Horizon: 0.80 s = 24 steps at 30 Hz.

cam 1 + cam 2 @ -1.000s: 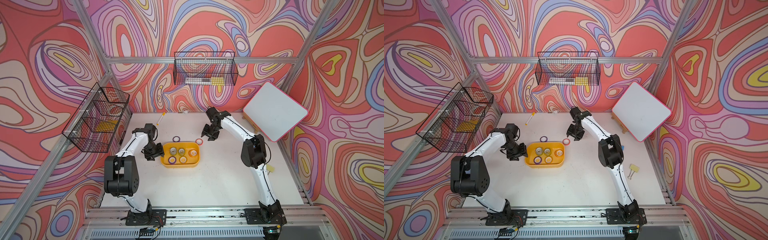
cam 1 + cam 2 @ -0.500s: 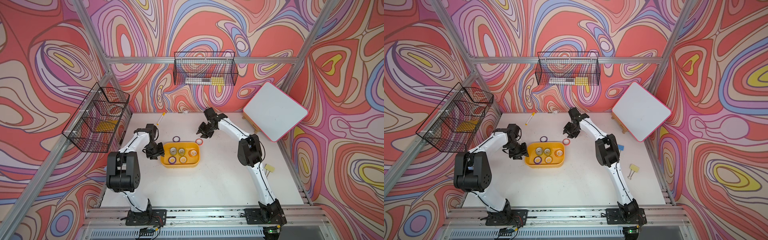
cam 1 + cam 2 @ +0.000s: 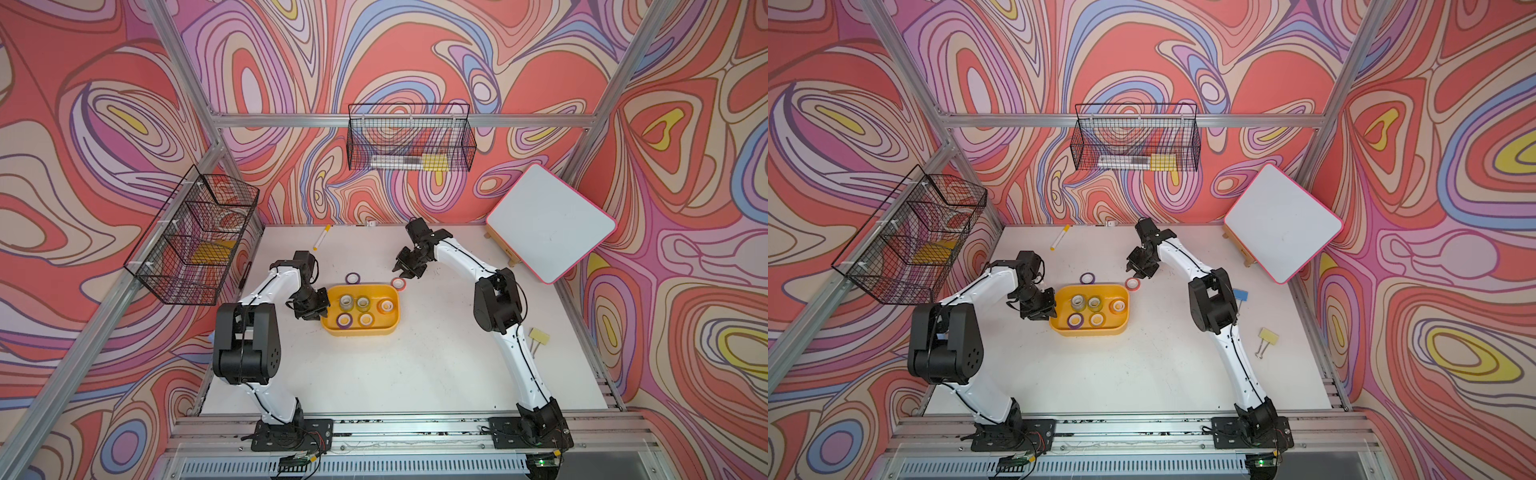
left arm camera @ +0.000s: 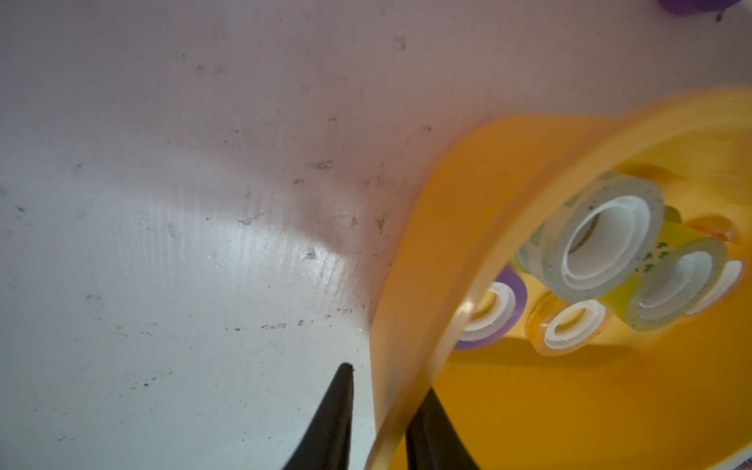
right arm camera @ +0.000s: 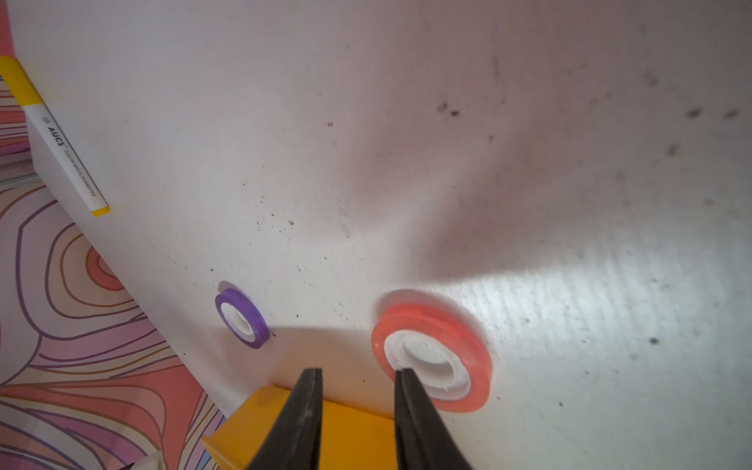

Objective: Put the transparent tape into the storage box
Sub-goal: Move the tape to the center of the board.

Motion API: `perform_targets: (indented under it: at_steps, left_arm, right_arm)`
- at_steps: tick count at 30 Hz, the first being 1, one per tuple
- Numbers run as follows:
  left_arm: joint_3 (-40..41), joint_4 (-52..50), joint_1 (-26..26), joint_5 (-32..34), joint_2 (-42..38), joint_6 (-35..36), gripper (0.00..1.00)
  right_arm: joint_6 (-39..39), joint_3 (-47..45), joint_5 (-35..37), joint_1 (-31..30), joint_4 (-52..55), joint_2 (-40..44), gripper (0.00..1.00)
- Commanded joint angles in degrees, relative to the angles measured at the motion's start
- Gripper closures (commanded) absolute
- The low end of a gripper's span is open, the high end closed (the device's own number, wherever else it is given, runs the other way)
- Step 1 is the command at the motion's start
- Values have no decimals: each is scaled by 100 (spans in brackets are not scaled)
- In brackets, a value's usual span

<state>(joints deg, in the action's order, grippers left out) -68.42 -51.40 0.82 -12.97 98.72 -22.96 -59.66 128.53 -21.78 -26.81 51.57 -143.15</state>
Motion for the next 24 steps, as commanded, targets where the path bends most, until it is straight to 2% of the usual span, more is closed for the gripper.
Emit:
perform_targets:
  at_steps: [1, 4, 8, 14, 24]
  left_arm:
    - [74, -18, 15, 59, -61, -1, 73]
    - [86, -29, 15, 58, -72, -24, 73]
    - [101, -61, 15, 90, -123, -15, 73]
    - [118, -116, 14, 162, -237, 6, 72]
    - [171, -81, 11, 163, -309, -60, 72]
  right_arm:
    - [-30, -342, 139, -75, 100, 89, 66]
    - [-100, -569, 100, -87, -227, 146, 65]
    - [-141, -444, 189, -123, -296, 13, 63]
    - [70, -198, 709, -141, 541, 17, 60]
    - [435, -1401, 1233, -127, 907, 895, 53]
